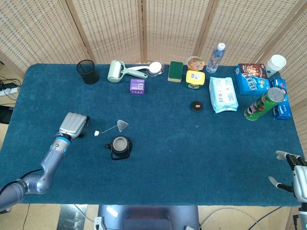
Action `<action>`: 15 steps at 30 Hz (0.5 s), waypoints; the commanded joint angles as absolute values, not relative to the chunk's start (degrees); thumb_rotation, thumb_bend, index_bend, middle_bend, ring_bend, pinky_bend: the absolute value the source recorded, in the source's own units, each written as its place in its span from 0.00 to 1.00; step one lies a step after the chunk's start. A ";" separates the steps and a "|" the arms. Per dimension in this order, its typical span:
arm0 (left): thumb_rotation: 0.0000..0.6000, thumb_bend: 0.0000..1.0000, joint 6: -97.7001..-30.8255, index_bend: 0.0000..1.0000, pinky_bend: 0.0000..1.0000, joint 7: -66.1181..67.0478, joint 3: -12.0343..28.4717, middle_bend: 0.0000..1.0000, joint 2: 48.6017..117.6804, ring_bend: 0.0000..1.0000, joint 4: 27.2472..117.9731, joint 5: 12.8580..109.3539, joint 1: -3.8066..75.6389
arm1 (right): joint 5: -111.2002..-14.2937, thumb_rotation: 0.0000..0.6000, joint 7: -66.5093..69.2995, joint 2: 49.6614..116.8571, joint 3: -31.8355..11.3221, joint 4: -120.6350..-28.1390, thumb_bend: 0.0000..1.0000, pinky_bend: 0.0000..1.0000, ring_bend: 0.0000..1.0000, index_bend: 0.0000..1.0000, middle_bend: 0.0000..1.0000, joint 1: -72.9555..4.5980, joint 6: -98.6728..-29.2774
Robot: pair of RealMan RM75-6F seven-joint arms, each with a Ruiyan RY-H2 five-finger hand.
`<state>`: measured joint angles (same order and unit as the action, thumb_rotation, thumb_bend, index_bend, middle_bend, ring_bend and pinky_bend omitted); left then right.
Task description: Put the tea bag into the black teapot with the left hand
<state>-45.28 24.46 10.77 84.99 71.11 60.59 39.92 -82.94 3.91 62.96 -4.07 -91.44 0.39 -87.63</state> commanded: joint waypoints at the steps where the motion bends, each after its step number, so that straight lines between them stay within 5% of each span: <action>1: 1.00 0.38 -44.15 0.51 0.92 22.53 10.51 0.98 87.39 0.95 68.88 61.34 41.33 | -82.60 1.00 4.19 62.84 -4.05 -91.27 0.10 0.38 0.30 0.26 0.36 0.94 -88.12; 15: 1.00 0.38 -43.77 0.51 0.92 20.04 9.04 0.98 89.92 0.95 65.21 62.64 42.90 | -82.31 1.00 4.68 62.73 -4.00 -91.02 0.10 0.38 0.30 0.26 0.36 2.16 -89.10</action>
